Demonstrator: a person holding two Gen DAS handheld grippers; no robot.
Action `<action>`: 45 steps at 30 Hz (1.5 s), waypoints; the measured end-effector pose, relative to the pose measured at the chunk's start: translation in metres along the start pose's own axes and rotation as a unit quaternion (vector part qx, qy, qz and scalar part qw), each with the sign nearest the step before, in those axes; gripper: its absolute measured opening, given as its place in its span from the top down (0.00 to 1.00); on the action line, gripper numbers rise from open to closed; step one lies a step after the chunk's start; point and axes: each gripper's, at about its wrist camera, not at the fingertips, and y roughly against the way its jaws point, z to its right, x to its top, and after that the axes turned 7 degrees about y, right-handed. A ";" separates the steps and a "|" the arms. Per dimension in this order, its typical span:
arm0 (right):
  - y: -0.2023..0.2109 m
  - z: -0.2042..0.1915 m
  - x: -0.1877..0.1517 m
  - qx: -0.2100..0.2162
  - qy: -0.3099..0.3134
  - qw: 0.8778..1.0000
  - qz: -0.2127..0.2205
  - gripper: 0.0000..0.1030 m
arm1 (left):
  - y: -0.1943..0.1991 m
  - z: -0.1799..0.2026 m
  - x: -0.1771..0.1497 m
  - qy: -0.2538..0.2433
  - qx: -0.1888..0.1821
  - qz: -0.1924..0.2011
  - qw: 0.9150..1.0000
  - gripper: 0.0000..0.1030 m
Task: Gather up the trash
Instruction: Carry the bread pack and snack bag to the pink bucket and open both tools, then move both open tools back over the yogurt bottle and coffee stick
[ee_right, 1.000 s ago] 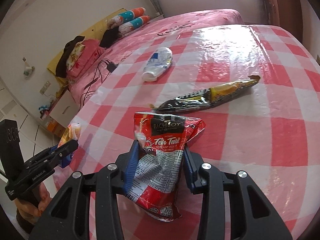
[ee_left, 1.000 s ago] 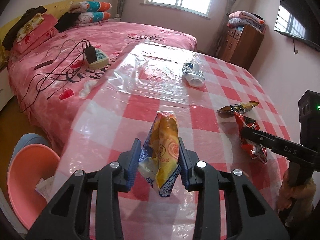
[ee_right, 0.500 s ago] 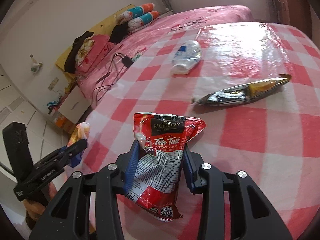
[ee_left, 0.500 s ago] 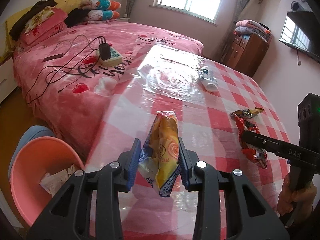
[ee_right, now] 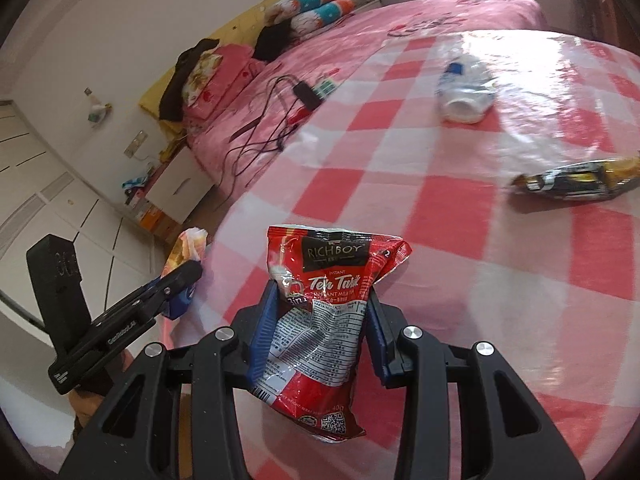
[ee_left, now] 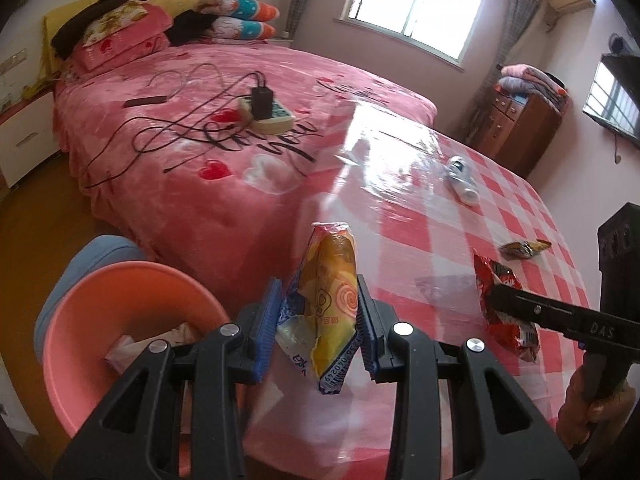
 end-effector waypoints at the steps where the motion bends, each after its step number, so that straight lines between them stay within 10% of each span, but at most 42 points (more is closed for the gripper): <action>1: -0.003 -0.004 0.000 0.002 0.004 1.000 -0.002 0.60 | 0.001 -0.005 0.001 0.005 0.004 0.001 1.000 0.64; 23: -0.092 -0.144 0.023 0.093 0.130 0.985 -0.066 0.58 | 0.006 -0.152 -0.004 0.136 0.103 -0.004 0.985 0.61; 28: -0.112 -0.163 0.015 0.120 0.130 0.981 -0.080 0.34 | -0.001 -0.176 -0.012 0.166 0.130 -0.018 0.977 0.33; 45: -0.035 -0.095 0.008 -0.016 0.100 0.994 0.038 0.13 | 0.014 -0.151 -0.013 0.122 0.129 0.039 0.983 0.19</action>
